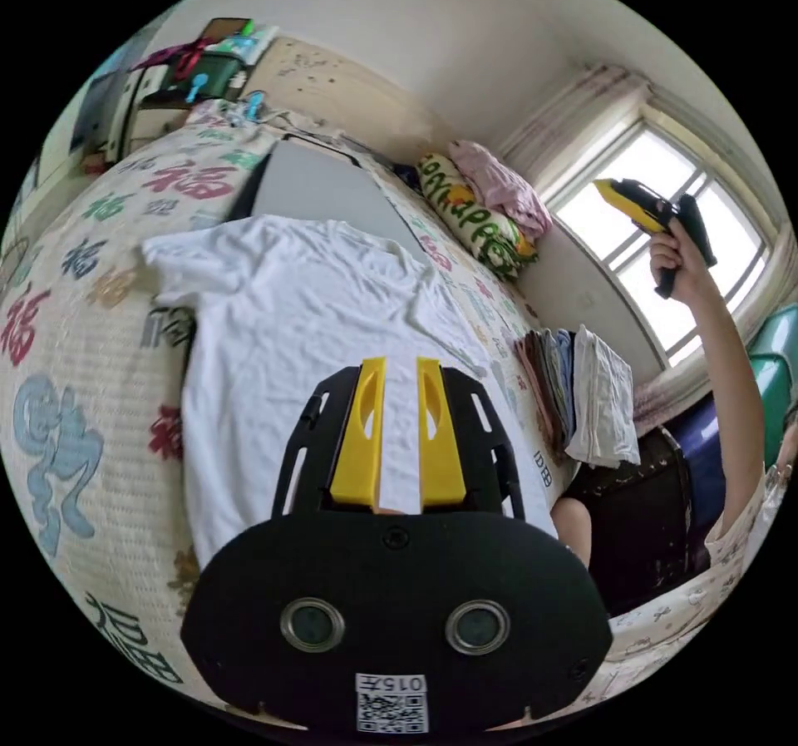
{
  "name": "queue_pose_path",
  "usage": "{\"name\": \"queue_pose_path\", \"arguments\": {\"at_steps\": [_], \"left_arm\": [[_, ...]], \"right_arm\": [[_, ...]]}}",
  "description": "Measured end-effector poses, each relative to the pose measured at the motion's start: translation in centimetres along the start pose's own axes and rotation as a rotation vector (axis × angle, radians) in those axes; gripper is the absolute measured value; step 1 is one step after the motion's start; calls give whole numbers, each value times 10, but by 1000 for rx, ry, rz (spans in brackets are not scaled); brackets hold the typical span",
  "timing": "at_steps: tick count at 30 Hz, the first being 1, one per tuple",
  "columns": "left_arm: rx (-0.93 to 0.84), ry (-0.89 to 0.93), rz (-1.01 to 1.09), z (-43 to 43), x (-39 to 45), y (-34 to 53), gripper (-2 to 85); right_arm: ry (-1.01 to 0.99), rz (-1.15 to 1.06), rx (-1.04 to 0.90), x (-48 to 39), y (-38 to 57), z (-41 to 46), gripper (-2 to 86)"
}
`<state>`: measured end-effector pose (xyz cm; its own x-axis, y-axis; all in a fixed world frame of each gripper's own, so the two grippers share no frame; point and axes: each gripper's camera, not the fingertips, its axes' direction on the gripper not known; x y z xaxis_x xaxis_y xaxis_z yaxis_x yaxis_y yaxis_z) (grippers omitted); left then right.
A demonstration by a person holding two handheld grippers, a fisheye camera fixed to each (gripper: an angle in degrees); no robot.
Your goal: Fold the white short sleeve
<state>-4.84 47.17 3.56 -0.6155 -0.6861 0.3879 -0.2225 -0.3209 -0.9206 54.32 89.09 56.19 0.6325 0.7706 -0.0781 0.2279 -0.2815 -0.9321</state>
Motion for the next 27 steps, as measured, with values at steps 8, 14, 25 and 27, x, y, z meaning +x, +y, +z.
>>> {"name": "queue_pose_path", "arguments": {"at_steps": [8, 14, 25, 27], "left_arm": [[138, 34, -232, -36, -120, 62, 87], [223, 120, -395, -23, -180, 65, 99], [271, 148, -393, 5, -244, 24, 91], [254, 140, -408, 8, -249, 23, 67]], "right_arm": [[-7, -215, -40, -140, 5, 83, 2], [53, -470, -247, -215, 22, 222, 50], [14, -605, -554, -294, 59, 474, 96], [39, -603, -568, -302, 60, 503, 108]]}}
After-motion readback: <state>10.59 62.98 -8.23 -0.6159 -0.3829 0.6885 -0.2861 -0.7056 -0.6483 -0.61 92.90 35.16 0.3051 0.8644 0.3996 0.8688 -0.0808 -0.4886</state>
